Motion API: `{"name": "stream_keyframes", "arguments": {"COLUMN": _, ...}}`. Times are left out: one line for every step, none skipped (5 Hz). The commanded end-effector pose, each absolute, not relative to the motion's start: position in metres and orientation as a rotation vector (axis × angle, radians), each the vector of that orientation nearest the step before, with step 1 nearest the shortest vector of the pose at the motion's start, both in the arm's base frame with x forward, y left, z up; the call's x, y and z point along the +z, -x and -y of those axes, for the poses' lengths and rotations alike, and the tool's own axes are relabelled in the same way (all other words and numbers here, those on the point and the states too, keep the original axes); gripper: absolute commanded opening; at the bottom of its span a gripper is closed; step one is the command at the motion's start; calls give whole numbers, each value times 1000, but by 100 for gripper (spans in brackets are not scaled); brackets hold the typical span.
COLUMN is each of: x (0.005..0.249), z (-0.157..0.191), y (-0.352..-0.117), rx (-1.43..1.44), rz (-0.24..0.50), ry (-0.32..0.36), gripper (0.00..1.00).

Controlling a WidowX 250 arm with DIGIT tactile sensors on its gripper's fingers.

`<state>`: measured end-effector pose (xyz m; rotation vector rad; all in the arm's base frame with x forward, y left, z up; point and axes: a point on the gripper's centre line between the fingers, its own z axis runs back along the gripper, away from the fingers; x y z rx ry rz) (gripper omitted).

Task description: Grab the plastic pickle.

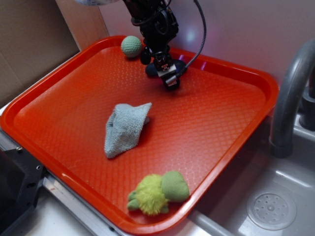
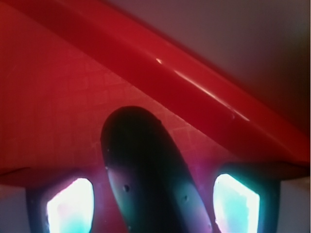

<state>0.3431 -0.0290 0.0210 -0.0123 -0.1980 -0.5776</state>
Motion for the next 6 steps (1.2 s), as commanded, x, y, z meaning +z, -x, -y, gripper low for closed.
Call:
{"name": "stream_keyframes", "arguments": {"x": 40, "z": 53, "y": -304, "rx": -556, "rz": 163, "ry": 102, "gripper": 0}}
{"name": "stream_keyframes", "arguments": {"x": 47, "z": 64, "y": -285, "rx": -546, "rz": 188, "ry": 92, "gripper": 0}}
{"name": "stream_keyframes", "arguments": {"x": 68, "z": 67, "y": -267, "rx": -497, "rz": 236, "ry": 129, "gripper": 0}}
{"name": "stream_keyframes", "arguments": {"x": 119, "z": 43, "y": -255, "rx": -267, "rz": 241, "ry": 160, "gripper": 0}}
{"name": "stream_keyframes", "arguments": {"x": 168, "z": -8, "y": -249, "rx": -3, "rz": 140, "ry": 182, "gripper": 0}}
{"name": "stream_keyframes", "arguments": {"x": 185, "z": -41, "y": -233, "rx": 212, "rz": 81, "ry": 166, "gripper": 0}}
